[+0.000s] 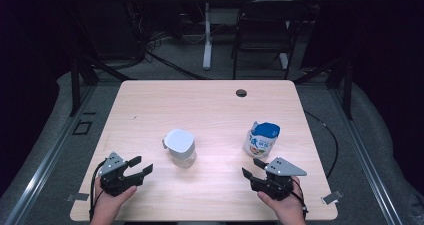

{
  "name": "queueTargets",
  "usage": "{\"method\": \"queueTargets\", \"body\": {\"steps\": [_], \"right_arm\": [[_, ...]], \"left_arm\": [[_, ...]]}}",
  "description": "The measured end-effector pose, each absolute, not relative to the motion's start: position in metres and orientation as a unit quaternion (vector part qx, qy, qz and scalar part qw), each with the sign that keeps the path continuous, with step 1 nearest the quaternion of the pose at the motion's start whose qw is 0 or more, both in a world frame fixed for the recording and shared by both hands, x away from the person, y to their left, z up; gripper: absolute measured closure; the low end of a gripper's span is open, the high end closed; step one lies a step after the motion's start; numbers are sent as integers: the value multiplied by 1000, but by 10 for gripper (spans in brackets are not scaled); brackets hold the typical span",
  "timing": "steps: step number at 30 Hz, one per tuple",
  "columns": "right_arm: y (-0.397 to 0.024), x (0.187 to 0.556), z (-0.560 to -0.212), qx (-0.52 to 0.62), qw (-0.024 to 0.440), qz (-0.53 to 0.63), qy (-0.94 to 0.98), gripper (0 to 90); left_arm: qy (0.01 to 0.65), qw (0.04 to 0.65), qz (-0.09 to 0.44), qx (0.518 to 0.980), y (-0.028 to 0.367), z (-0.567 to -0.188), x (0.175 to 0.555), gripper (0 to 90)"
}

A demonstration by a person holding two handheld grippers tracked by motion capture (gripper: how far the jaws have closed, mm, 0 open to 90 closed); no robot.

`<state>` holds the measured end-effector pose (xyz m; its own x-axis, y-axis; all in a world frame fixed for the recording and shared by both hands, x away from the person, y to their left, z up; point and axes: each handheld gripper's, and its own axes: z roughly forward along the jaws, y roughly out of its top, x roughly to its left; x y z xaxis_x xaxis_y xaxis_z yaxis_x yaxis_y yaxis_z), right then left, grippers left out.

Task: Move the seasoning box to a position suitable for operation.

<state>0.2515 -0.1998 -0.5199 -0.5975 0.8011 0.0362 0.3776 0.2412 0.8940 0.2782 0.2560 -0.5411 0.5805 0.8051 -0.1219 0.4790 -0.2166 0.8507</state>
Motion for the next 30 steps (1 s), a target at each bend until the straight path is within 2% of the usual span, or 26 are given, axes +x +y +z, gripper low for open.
{"method": "queueTargets", "body": {"steps": [15,30], "right_arm": [[-204,249,-529,394,218,473,757,481],[-202,248,-529,394,221,470,758,472]], "left_arm": [[423,466,179,757,251,-542,282,485],[429,471,179,750,255,-535,287,477]]}}
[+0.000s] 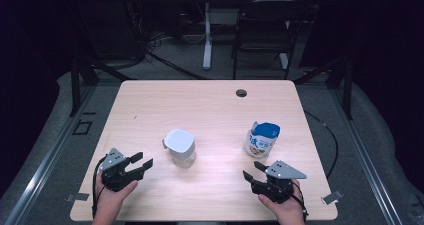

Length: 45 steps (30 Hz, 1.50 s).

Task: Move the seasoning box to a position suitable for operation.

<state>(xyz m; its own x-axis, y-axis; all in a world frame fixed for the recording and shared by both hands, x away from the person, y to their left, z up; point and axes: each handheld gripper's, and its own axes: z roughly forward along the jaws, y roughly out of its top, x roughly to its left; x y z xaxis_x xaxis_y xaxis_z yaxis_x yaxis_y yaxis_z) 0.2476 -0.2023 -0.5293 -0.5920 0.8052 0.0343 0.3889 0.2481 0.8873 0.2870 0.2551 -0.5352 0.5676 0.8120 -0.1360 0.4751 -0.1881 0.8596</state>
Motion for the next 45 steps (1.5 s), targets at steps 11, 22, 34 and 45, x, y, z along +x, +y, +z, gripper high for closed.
{"method": "queueTargets", "body": {"steps": [11,22,34,45], "right_arm": [[-204,247,-528,392,221,474,757,466],[-206,244,-525,392,225,478,753,460],[-209,245,-526,396,223,479,751,453],[-209,245,-527,397,223,480,750,450]], "left_arm": [[430,468,185,750,247,-529,301,511],[420,456,164,767,228,-531,335,605],[424,446,157,772,218,-540,357,653],[407,442,160,783,215,-539,355,672]]}}
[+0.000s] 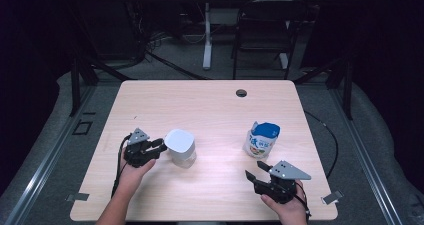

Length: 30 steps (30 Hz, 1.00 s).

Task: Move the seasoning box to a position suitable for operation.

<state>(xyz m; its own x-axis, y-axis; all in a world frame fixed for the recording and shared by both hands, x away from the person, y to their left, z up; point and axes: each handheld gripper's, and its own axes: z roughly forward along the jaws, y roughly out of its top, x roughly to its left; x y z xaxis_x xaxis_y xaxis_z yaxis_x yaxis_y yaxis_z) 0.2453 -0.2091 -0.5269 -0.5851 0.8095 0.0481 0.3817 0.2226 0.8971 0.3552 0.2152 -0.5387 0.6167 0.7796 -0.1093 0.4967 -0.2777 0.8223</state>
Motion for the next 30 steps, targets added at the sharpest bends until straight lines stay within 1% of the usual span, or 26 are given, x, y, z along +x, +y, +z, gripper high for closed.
{"method": "queueTargets", "body": {"steps": [4,9,10,12,13,15,22,30], "right_arm": [[-208,246,-528,396,223,478,752,450],[-207,245,-528,395,222,479,752,449],[-207,245,-528,395,224,477,752,449],[-208,245,-527,394,226,478,752,449],[-208,245,-528,395,226,481,750,450],[-209,245,-528,396,225,480,750,450],[-208,244,-528,394,225,481,750,449],[-207,245,-529,394,224,482,750,450]], "left_arm": [[404,442,158,785,215,-539,356,684],[402,427,163,794,211,-540,363,698],[403,427,162,793,211,-540,363,729],[408,427,160,791,213,-541,364,745],[406,421,165,794,213,-541,364,777],[405,417,171,796,212,-541,364,794],[401,405,185,801,208,-540,359,811],[385,411,163,810,203,-538,345,809]]}}
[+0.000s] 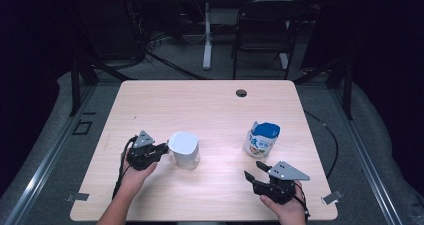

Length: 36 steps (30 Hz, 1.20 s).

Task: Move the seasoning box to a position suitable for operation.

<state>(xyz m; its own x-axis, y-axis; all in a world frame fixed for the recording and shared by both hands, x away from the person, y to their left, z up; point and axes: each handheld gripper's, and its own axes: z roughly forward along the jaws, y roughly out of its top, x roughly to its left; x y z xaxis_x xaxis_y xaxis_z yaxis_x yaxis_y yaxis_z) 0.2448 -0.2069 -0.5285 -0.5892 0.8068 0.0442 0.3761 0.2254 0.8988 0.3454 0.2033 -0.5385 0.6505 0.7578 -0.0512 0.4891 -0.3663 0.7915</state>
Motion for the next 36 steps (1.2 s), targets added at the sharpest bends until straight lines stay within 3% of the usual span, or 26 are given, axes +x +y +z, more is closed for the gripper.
{"method": "queueTargets", "body": {"steps": [10,16,19,31,36], "right_arm": [[-207,245,-528,391,226,483,750,451],[-208,245,-528,394,225,484,748,451],[-209,245,-528,394,225,485,748,451],[-209,245,-528,394,226,483,749,451],[-209,245,-528,395,228,483,748,451]], "left_arm": [[376,420,157,811,199,-540,336,774],[378,415,174,809,201,-542,342,572],[377,414,175,810,201,-547,348,543],[372,413,160,816,193,-549,357,573],[354,399,167,829,185,-546,357,640]]}}
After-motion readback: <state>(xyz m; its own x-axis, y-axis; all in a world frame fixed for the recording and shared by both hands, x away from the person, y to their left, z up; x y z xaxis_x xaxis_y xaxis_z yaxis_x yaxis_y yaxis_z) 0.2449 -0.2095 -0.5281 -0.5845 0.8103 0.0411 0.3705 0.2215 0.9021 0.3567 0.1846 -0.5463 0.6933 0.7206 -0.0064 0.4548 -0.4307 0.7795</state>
